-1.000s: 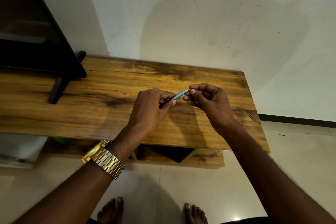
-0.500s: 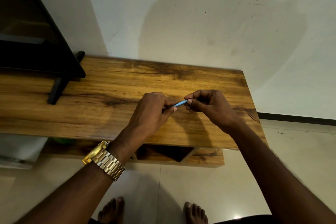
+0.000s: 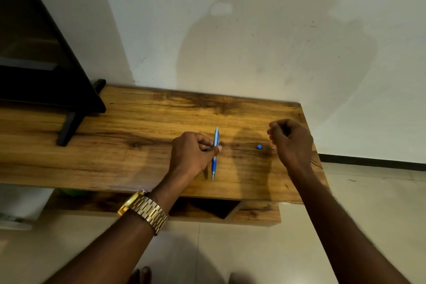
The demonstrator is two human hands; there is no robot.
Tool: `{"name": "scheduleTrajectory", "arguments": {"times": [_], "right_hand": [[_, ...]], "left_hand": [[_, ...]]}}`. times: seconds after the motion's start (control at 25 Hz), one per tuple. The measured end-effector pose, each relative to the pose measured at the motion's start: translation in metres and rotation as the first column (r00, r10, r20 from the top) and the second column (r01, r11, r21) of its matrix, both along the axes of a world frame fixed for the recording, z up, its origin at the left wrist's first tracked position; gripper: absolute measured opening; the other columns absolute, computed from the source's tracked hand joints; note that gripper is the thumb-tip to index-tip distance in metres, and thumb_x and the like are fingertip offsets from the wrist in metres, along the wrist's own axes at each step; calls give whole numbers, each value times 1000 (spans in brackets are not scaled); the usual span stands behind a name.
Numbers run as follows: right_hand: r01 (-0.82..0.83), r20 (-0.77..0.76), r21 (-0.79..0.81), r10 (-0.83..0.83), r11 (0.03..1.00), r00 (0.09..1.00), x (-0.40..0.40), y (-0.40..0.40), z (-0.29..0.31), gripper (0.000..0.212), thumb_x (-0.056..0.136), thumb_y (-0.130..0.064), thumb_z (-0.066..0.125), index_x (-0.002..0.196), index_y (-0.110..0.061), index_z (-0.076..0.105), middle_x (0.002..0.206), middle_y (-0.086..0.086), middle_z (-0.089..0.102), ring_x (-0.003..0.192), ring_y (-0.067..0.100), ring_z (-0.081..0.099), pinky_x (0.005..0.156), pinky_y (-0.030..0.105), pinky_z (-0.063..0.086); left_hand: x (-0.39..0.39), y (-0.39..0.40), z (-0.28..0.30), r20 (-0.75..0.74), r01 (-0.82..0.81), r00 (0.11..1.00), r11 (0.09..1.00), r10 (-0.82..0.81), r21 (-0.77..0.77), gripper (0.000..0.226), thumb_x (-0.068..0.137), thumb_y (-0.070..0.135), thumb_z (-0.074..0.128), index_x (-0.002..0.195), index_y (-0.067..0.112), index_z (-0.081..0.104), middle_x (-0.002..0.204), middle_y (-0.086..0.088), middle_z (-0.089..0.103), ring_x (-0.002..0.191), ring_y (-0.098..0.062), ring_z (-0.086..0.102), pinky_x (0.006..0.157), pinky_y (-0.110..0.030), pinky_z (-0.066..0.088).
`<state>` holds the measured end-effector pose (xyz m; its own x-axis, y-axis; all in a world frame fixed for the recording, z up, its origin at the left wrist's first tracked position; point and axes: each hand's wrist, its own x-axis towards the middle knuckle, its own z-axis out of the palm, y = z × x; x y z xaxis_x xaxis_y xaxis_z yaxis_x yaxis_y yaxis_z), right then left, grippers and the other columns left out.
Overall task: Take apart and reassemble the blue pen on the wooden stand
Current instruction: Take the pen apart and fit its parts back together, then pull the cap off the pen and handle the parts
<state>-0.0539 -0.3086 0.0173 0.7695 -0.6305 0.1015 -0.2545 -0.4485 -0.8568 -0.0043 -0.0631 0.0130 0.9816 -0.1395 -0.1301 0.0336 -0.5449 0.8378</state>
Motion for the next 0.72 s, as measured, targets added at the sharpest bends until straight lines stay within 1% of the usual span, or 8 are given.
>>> {"name": "scheduleTrajectory", "arguments": {"times": [0.04,0.12,0.24,0.4,0.52,0.56,0.64,0.72], "right_hand": [[-73,-72,-135,63,988,995,-2,2,-1,13,104,-26,69,107,-18,79,93,-3,80,89,14,76,86,36,64],[-194,-161,-258,156,947,974,-3,6,-6,12,102,-24,73,108,-16,80,96,-2,79,90,13,74,84,32,62],[-244,-193,-269,196,932,961,-1,2,-10,12,100,-24,75,107,-17,80,96,-2,80,87,11,73,83,33,63],[-268,-262,-279,196,922,945,0,-3,-13,16,100,-20,75,114,-13,80,105,3,80,87,8,67,72,8,45],[-291,-300,-286,204,913,932,-3,-5,-15,24,99,-16,76,121,-9,80,112,8,81,90,10,68,78,14,50],[-307,-317,-279,215,910,924,-3,-6,-15,25,99,-17,76,122,-9,79,112,8,81,90,10,68,79,17,51],[-342,-357,-290,231,894,905,-5,-5,-17,24,98,-18,77,121,-11,80,109,6,81,84,6,65,72,12,47],[-359,-382,-330,225,873,896,-5,0,-18,21,99,-18,77,118,-12,79,109,6,79,83,6,63,67,12,44]], "left_hand": [[-1,-4,-3,-3,-3,1000,999,3,38,23,77,39,94,90,23,83,77,10,80,69,0,76,66,-24,65],[-2,-12,-9,-14,2,1000,996,-1,88,23,77,37,95,89,22,82,76,9,79,68,0,74,63,-22,62],[1,-18,-14,-16,-6,1000,996,8,87,25,77,35,95,89,19,81,72,8,78,67,-2,75,67,-29,67],[0,-19,-12,34,11,999,990,-16,144,23,80,32,93,92,18,80,77,10,75,72,0,72,68,-23,62],[-1,-8,0,141,33,988,982,-61,188,19,84,32,90,95,19,80,82,9,76,74,1,70,66,-18,59],[0,0,5,192,28,979,977,-70,212,18,87,32,88,99,21,81,86,9,77,77,1,70,68,-20,61],[6,21,14,272,-3,959,952,-84,305,19,90,37,84,105,25,82,94,10,80,82,-2,73,71,-29,64],[10,42,17,270,-24,957,895,-109,446,27,91,44,81,113,27,80,103,9,81,94,-10,75,75,-33,63]]}}
